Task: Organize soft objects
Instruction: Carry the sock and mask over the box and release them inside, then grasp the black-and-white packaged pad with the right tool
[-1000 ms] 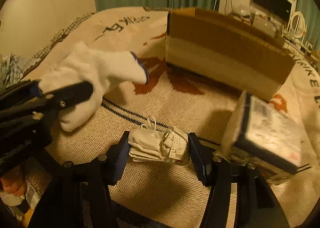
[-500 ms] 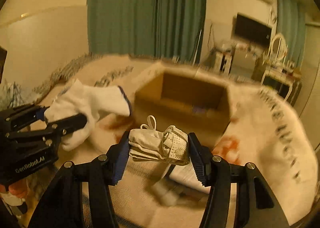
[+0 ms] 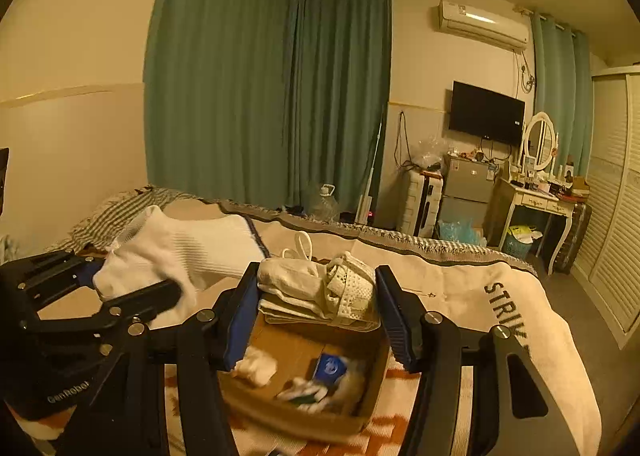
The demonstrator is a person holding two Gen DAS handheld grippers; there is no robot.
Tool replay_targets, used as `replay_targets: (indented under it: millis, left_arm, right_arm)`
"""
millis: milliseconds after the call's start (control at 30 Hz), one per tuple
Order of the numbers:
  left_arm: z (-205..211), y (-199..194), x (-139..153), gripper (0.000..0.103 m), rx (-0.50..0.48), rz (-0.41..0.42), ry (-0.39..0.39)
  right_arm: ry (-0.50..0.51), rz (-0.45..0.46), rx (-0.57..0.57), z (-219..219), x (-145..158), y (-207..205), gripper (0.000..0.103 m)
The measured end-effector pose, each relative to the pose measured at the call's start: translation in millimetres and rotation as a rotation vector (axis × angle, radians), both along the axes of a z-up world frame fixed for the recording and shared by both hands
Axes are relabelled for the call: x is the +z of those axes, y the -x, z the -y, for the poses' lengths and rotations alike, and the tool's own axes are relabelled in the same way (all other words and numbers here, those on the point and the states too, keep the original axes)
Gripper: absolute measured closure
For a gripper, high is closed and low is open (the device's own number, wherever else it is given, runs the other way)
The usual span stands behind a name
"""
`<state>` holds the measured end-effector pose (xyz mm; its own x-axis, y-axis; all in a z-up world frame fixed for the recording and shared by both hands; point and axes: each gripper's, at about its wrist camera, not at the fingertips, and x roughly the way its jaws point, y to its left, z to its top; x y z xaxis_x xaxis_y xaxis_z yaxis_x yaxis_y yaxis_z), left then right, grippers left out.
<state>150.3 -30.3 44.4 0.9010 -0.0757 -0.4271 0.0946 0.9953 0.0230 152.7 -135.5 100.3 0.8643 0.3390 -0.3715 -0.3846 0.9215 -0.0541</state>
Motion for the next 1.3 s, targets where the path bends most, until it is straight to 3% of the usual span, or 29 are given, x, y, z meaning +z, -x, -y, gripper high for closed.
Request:
replay_targets:
  millis: [400,533,733,833,900,967,1233,1300]
  left_arm:
    - [11.8,-95.7,-73.5,0.064,0.016,-0.141,-0.060]
    - [15.0,-101.8,-85.8,0.064,0.019,-0.173,-0.065]
    - [15.6,-98.8,-83.5,0.058,0.037,-0.180,-0.070]
    - [17.1,-92.0,-70.9,0.047,0.046,-0.172,-0.049]
    - [16.5,-84.7,-59.4,0.022,0.063,-0.130,-0.052]
    - [18.0,-70.5,-42.4,0.012,0.097,-0.073,-0.055]
    - [18.3,3.2,44.2,0.011,0.113,0.078,-0.054]
    - [15.6,22.2,60.6,0.010,0.113,0.108,-0.049]
  right_arm:
    - [0.036,-0.195,-0.015,1.2,-76.8,-133.6,0.048]
    - [0.043,-0.250,-0.013,2.2,-106.3,-153.9,0.048]
    - [0.020,-0.279,-0.032,6.6,-118.4,-157.1,0.044]
    - [0.022,-0.270,-0.050,9.8,-111.7,-151.6,0.030]
    - [0.019,-0.252,-0.060,11.3,-99.6,-141.6,0.025]
    - [0.019,-0.230,-0.066,14.4,-85.4,-129.7,0.021]
    - [0.011,-0.094,-0.097,37.2,2.5,-53.2,0.016]
    - [0.012,-0.070,-0.103,43.5,22.9,-31.7,0.010]
